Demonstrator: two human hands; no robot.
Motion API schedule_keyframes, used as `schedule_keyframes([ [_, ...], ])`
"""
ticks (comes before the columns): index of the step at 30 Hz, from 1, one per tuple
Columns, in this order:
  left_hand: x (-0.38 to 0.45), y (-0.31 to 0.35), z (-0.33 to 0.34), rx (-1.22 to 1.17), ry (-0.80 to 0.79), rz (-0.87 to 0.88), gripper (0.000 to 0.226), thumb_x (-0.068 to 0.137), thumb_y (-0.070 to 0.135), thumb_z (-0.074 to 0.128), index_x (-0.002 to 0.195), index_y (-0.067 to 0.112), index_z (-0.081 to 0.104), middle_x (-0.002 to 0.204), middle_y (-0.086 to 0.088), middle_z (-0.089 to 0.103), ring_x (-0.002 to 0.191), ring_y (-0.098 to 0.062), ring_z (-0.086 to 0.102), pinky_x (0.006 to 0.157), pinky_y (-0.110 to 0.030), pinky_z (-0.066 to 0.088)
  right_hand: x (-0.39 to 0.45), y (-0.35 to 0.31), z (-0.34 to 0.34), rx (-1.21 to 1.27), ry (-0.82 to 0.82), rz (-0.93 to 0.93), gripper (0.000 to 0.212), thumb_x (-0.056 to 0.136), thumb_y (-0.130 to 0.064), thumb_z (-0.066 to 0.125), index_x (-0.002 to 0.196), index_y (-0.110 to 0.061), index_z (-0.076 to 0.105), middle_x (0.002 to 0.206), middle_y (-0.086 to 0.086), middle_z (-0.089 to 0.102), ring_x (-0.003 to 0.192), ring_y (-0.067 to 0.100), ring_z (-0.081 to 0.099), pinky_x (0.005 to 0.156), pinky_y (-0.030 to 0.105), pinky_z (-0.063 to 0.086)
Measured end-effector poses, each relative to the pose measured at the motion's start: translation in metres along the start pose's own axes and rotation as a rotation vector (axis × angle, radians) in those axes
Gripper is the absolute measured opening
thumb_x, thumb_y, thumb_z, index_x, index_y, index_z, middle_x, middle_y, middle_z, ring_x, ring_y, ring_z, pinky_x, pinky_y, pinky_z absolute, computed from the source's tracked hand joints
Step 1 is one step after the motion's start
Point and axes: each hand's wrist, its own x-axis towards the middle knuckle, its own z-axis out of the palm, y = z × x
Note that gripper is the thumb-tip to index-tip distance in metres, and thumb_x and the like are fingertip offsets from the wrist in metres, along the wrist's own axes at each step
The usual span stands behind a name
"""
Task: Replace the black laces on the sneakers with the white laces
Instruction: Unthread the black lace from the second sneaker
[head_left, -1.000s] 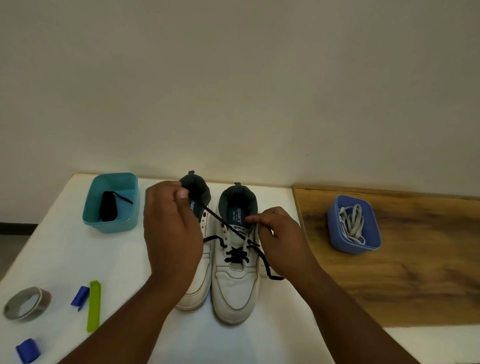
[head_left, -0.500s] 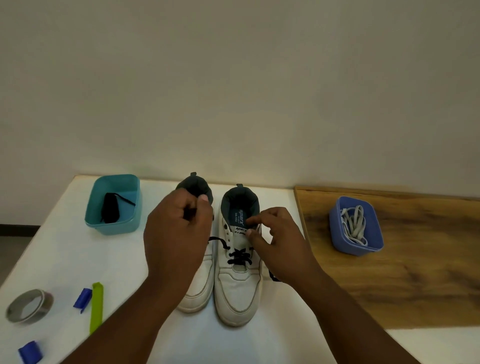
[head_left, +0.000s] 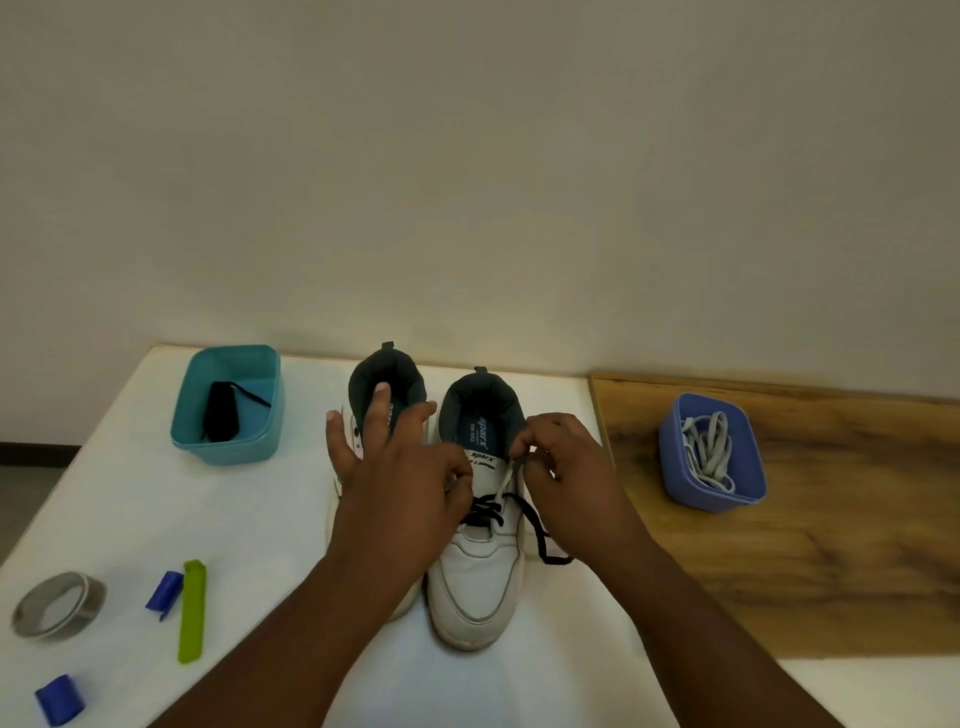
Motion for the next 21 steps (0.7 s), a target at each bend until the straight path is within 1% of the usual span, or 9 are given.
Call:
schedule_keyframes([
  [3,0.000,0.002,-0.005,0.034,-0.017,-0.044,0.009,0.083,0.048,0.065,0.080,0.041,0.070,0.150,0.010,0.043,0.153,-0.028,0.005,0.115,-0.063,-0.009,0.002,0.004,-0.002,-0.014,0.033,0.009,0.041,0.089,0.002,0.056,0.080,-0.037,0.058,0.106,-0.013,0.055,0.101,-0.010,0.051,0.079,0.000,0.035],
  [5,-0.001,0.003,-0.005,0.075,-0.026,-0.059,0.010,0.082,0.048,0.065,0.079,0.041,0.071,0.151,0.010,0.043,0.153,-0.029,0.004,0.115,-0.065,-0.009,0.002,0.006,-0.001,-0.027,0.045,0.025,0.041,0.090,0.001,0.056,0.078,-0.038,0.058,0.108,-0.014,0.055,0.104,-0.016,0.048,0.079,-0.001,0.034],
  [7,-0.001,0.003,-0.004,0.119,-0.021,-0.047,0.012,0.082,0.048,0.062,0.080,0.040,0.072,0.151,0.008,0.043,0.153,-0.031,0.005,0.115,-0.066,-0.007,0.002,0.006,0.001,-0.030,0.054,0.043,0.042,0.090,0.003,0.056,0.078,-0.037,0.059,0.109,-0.011,0.056,0.105,-0.014,0.049,0.080,-0.002,0.034],
  [10,-0.001,0.007,-0.001,0.110,0.017,0.035,0.023,0.084,0.049,0.051,0.085,0.043,0.074,0.152,0.003,0.044,0.153,-0.032,0.010,0.117,-0.066,-0.003,0.002,0.004,0.004,-0.001,0.048,0.048,0.038,0.091,0.004,0.054,0.084,-0.032,0.063,0.112,-0.005,0.057,0.104,-0.001,0.054,0.082,0.000,0.037],
  [12,0.000,0.012,0.002,0.119,0.028,0.085,0.031,0.086,0.053,0.045,0.087,0.045,0.074,0.153,0.000,0.043,0.152,-0.033,0.013,0.118,-0.065,-0.003,0.001,0.000,0.003,0.019,0.028,0.035,0.034,0.094,0.001,0.053,0.093,-0.030,0.067,0.118,-0.008,0.054,0.108,-0.006,0.051,0.085,-0.001,0.036],
  [15,0.001,0.015,0.007,0.126,-0.004,0.115,0.034,0.084,0.056,0.042,0.080,0.044,0.073,0.156,-0.001,0.041,0.153,-0.035,0.011,0.117,-0.065,-0.005,-0.001,-0.002,0.002,0.079,0.011,0.029,0.028,0.098,-0.006,0.054,0.102,-0.027,0.071,0.123,-0.010,0.051,0.111,-0.015,0.047,0.086,-0.003,0.034],
  [17,0.001,0.015,0.011,0.121,-0.026,0.139,0.032,0.083,0.057,0.044,0.078,0.044,0.073,0.158,0.001,0.038,0.154,-0.035,0.007,0.117,-0.067,-0.006,-0.002,0.000,0.004,0.103,0.011,0.023,0.024,0.100,-0.013,0.055,0.105,-0.030,0.071,0.124,-0.010,0.052,0.114,-0.011,0.049,0.088,0.001,0.037],
  [20,0.004,0.012,0.013,0.118,-0.029,0.167,0.031,0.081,0.060,0.044,0.083,0.048,0.072,0.157,0.005,0.038,0.154,-0.034,0.004,0.116,-0.067,-0.007,-0.003,0.004,0.008,0.113,-0.013,0.023,0.018,0.102,-0.024,0.057,0.108,-0.035,0.070,0.128,-0.011,0.052,0.120,-0.001,0.050,0.097,0.018,0.045],
  [21,0.006,0.011,0.014,0.120,-0.032,0.185,0.032,0.081,0.060,0.042,0.084,0.049,0.072,0.154,0.007,0.040,0.154,-0.034,0.005,0.116,-0.068,-0.006,-0.003,0.005,0.009,0.112,-0.025,0.027,0.016,0.101,-0.029,0.058,0.109,-0.036,0.070,0.129,-0.012,0.051,0.122,0.000,0.050,0.099,0.021,0.045],
])
